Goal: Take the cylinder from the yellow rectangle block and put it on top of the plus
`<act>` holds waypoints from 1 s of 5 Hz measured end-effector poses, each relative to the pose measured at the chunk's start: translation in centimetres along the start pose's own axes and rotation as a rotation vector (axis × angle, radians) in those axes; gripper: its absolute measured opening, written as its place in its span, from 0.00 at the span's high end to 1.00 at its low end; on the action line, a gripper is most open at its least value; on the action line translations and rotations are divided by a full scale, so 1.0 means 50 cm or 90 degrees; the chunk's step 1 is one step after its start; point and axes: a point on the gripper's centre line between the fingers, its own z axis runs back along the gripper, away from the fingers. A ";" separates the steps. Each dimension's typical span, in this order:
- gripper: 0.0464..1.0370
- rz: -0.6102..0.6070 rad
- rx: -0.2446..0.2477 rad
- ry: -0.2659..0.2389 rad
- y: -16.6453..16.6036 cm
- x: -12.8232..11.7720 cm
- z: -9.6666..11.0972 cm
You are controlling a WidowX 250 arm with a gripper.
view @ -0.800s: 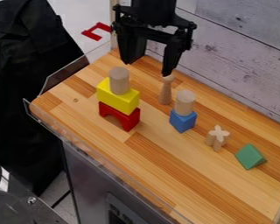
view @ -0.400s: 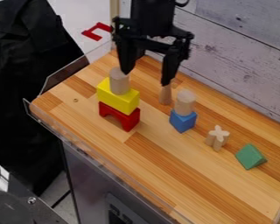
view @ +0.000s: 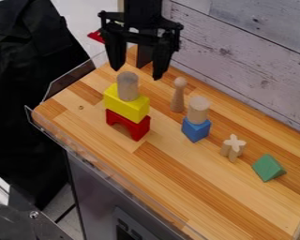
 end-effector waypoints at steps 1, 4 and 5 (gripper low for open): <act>0.04 -0.002 0.004 -0.002 0.016 0.003 0.007; 0.04 -0.005 0.003 0.043 0.034 -0.004 -0.024; 0.04 -0.001 -0.003 0.051 0.032 -0.005 -0.033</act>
